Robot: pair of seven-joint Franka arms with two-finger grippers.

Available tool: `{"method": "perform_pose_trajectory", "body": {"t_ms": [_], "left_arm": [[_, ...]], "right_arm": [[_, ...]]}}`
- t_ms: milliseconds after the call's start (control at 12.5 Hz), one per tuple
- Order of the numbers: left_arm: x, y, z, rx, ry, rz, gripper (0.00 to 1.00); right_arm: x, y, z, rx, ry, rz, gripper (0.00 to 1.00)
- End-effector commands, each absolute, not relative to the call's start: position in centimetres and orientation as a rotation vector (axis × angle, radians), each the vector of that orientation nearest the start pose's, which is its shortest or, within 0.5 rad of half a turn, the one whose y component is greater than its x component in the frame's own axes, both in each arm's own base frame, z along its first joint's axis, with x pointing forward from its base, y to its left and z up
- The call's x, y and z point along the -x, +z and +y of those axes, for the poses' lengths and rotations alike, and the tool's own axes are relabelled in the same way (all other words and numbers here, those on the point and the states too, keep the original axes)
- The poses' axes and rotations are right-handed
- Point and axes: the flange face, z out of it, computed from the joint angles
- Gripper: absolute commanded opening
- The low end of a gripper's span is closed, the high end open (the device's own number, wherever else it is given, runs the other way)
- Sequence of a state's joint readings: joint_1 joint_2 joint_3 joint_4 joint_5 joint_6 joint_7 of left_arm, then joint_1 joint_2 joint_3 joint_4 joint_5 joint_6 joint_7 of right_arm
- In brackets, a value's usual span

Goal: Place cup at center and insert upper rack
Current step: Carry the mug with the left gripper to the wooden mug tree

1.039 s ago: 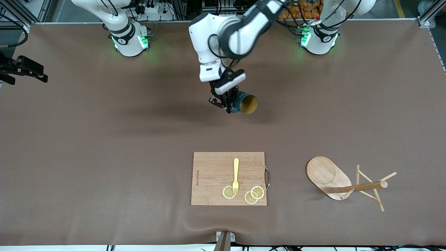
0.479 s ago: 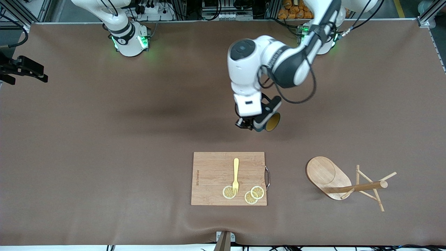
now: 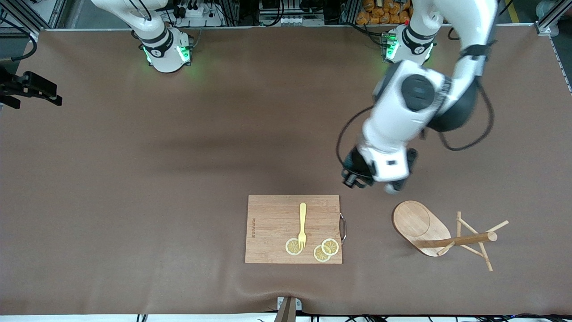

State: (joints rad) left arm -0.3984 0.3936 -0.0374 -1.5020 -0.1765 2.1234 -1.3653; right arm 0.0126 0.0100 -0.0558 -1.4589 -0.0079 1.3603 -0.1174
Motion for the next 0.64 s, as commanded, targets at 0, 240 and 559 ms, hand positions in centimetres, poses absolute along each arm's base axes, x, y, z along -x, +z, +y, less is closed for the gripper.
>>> {"method": "perform_pose_trajectory", "body": {"t_ms": [0,240,559], "left_arm": [[-65.9,49.4,-23.5,3.108,0.127,-1.784,0.00],[-67.5,50.5,-17.3,3.220,0.277,-1.898,0.00],[-69.0,49.3,-9.6,3.333,0.421,-1.983,0.00]], "right_arm": [[-52.9,65.8,-2.1,3.127,0.163,-0.129,1.00],[-52.9,65.8,-2.1,3.127,0.163,-0.129,1.00],[-52.9,65.8,-2.1,3.127,0.163,-0.129,1.00]]}}
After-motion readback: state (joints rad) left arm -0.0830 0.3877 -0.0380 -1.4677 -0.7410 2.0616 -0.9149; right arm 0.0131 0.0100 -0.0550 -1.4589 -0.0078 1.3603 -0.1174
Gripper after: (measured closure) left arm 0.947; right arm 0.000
